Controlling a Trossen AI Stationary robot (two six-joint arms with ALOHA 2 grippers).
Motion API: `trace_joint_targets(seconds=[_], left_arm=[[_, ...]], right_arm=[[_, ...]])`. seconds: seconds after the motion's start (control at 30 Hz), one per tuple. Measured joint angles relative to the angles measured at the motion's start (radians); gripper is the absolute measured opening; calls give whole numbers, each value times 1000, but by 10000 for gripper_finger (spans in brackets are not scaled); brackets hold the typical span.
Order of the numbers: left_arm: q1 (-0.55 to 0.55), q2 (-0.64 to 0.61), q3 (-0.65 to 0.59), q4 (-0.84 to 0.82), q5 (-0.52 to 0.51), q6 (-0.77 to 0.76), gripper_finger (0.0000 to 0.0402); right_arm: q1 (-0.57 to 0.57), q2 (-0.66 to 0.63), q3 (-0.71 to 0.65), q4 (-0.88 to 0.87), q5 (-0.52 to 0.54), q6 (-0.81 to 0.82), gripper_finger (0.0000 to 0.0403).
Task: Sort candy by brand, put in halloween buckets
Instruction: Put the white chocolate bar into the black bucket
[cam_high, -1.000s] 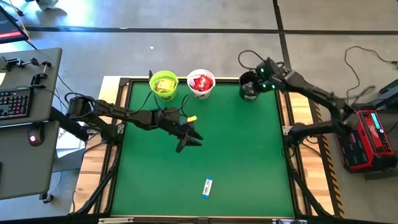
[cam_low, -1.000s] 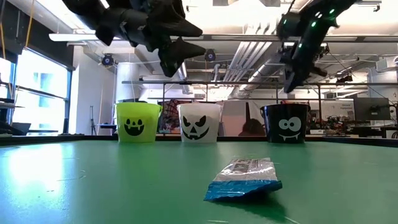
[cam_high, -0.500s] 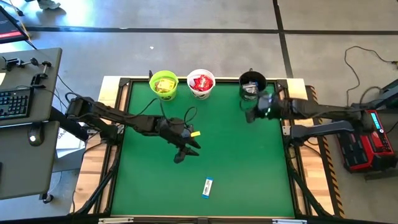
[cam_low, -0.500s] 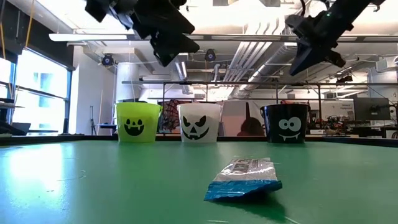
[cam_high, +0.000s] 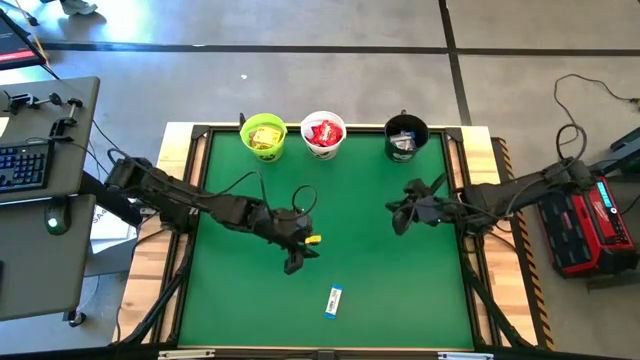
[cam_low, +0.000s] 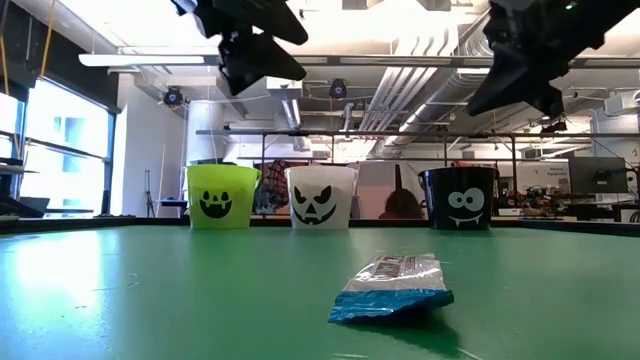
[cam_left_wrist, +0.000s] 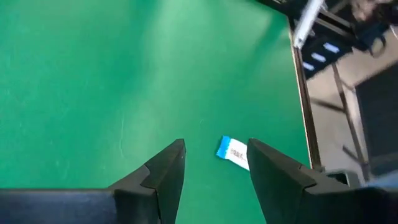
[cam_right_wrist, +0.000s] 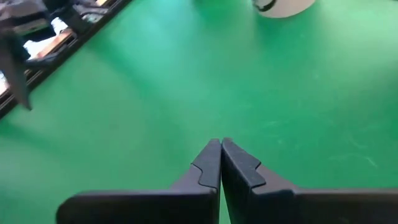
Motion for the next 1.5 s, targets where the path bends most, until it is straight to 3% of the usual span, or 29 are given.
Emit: trace_joint_targets(seconds=[0.13, 0.3, 0.53, 0.8, 0.97, 1.17, 1.5], left_arm=[[-55, 20, 0, 8, -80, -117, 178], [-116, 96, 15, 16, -106, -272, 192], [-169, 266, 176, -51, -160, -381, 198], [-171, 469, 403, -257, -136, -612, 198], [-161, 556, 486, -271, -87, -754, 198], [-156, 599, 506, -276, -71, -877, 198], [-156, 631, 507, -266, -29, -903, 198]], right_arm=[[54, 0, 0, 0, 23, -1, 0], [92, 0, 0, -6, 30, -1, 0], [129, 0, 0, -6, 40, 0, 0], [144, 1, 0, -7, 42, 15, 0], [148, 1, 0, -8, 45, 16, 0], [159, 1, 0, -9, 44, 16, 0], [166, 1, 0, -14, 40, 16, 0]])
